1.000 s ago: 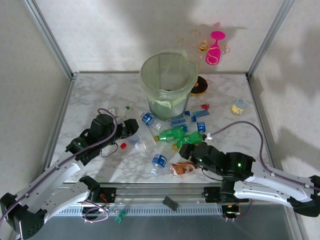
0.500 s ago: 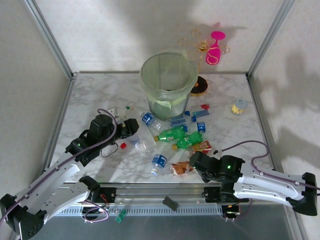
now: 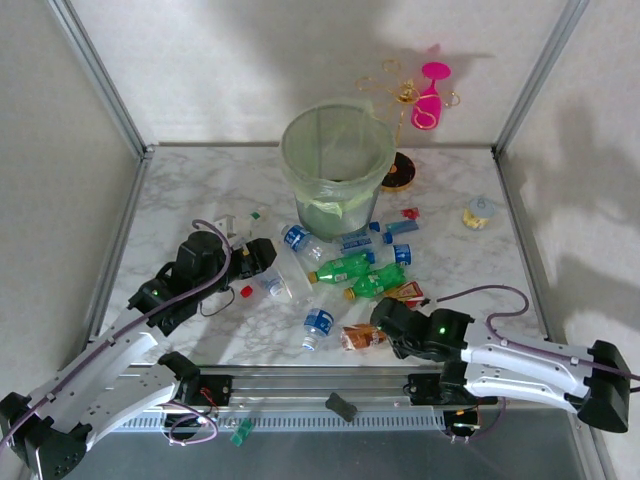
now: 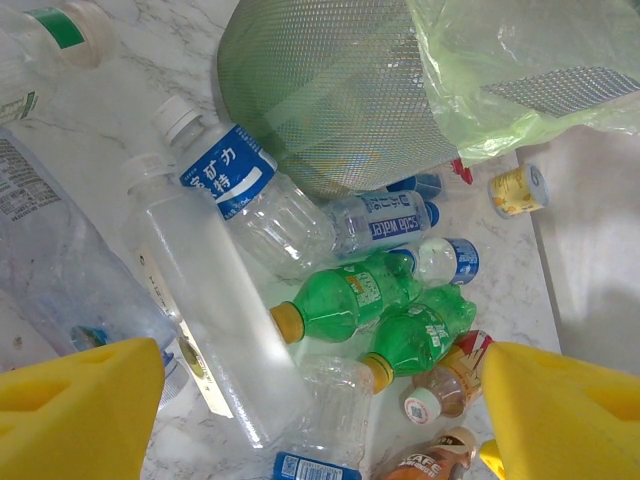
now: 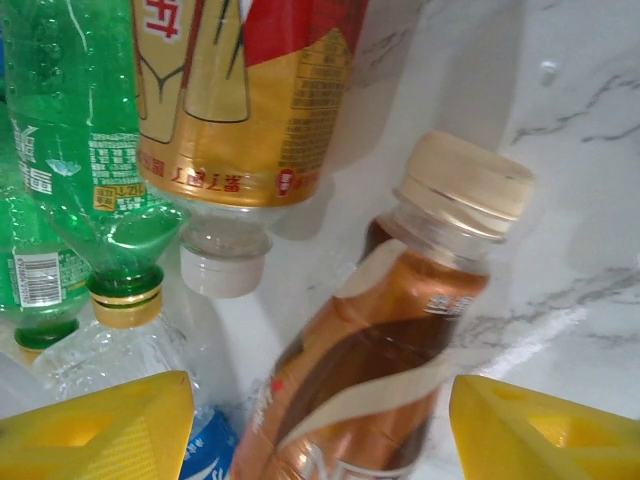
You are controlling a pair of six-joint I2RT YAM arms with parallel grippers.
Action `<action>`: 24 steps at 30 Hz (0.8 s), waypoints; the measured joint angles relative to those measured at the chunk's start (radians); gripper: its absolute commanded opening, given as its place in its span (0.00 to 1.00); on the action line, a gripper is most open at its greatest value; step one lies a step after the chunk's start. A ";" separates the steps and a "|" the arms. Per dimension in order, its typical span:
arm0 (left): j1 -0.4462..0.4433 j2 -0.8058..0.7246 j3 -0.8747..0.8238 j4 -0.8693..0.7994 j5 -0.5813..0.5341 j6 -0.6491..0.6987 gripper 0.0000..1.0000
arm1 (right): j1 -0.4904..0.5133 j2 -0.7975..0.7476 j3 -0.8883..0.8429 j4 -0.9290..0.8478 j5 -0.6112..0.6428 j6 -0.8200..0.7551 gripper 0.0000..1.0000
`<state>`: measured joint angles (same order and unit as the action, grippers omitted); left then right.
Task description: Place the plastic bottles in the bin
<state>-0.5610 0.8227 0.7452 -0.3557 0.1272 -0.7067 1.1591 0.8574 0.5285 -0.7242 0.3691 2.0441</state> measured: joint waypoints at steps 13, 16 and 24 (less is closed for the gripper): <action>0.000 -0.030 -0.016 -0.008 -0.019 -0.005 0.82 | -0.119 0.111 -0.061 0.156 -0.080 -0.092 0.64; 0.000 -0.030 -0.016 -0.009 -0.019 -0.005 0.82 | -0.140 0.123 -0.085 0.176 -0.091 -0.107 0.63; 0.000 -0.030 -0.016 -0.009 -0.019 -0.005 0.83 | -0.188 0.158 -0.105 0.227 -0.118 -0.150 0.53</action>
<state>-0.5610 0.7925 0.7288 -0.3645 0.1078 -0.7116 0.9707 1.0149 0.4232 -0.4973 0.2508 1.8946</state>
